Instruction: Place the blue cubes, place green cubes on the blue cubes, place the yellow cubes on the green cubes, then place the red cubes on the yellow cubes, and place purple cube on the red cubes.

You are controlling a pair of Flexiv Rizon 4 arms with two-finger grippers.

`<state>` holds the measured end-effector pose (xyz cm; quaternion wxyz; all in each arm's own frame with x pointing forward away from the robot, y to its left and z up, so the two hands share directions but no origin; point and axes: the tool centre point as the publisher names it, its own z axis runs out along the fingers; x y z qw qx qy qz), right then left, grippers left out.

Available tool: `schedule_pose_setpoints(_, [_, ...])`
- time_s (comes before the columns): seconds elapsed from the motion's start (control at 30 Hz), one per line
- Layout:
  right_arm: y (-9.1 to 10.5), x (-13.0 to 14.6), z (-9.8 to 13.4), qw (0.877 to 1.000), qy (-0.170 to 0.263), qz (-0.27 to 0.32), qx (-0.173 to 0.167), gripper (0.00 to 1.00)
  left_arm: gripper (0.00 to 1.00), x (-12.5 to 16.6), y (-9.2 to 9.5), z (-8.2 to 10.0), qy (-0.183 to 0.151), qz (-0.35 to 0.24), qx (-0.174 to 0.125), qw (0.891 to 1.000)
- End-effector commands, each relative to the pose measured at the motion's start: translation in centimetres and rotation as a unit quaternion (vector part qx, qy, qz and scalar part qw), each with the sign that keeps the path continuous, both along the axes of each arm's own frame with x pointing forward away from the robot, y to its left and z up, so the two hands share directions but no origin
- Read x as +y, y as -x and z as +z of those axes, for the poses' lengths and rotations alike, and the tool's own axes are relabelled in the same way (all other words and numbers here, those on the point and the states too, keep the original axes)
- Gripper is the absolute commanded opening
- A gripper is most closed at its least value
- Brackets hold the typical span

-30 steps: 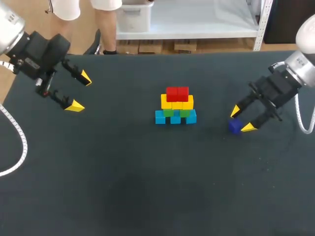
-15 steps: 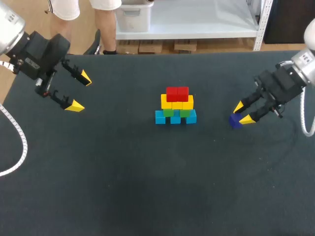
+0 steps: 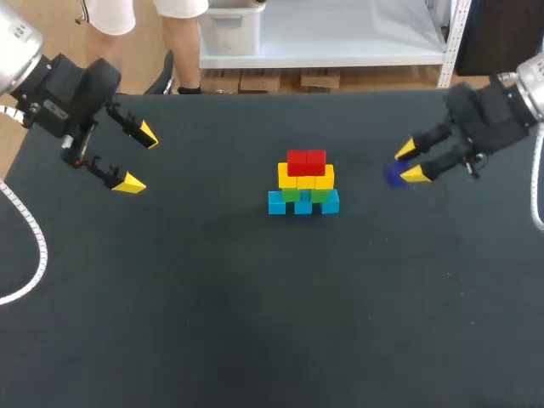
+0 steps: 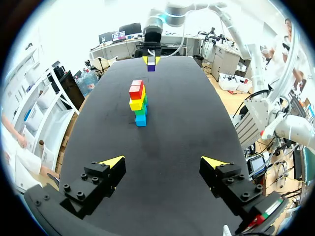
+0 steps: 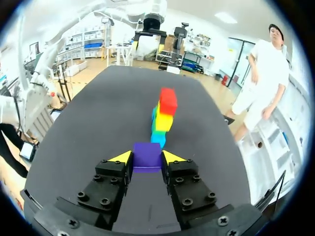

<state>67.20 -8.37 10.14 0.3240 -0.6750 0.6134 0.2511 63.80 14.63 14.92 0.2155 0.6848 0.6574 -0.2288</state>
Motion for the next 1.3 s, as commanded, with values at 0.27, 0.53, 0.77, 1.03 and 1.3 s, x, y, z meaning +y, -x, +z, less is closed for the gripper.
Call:
schedule_pose_setpoints(0.27, [-1.6,5.5,3.4,0.999,0.028,-0.028,-0.015,0.0,1.0,0.0,-0.1,0.0,-0.001,0.0,0.0,1.0])
schedule_pose_setpoints(0.53, [-3.1,8.9,4.1,0.999,0.021,-0.024,-0.015,0.0,1.0,0.0,-0.1,0.0,-0.001,0.0,0.0,1.0])
schedule_pose_setpoints(0.77, [-3.7,11.9,4.2,1.0,0.011,-0.02,-0.019,0.0,1.0,0.0,-0.1,0.0,-0.001,0.0,0.0,1.0])
schedule_pose_setpoints(1.03, [-3.6,12.9,3.9,1.0,0.006,-0.022,-0.018,0.0,1.0,0.0,-0.1,0.0,-0.001,0.0,0.0,1.0])
schedule_pose_setpoints(1.3, [-3.2,13.3,3.0,0.999,0.016,-0.035,-0.008,0.0,1.0,0.0,-0.1,0.0,-0.001,0.0,0.0,1.0])
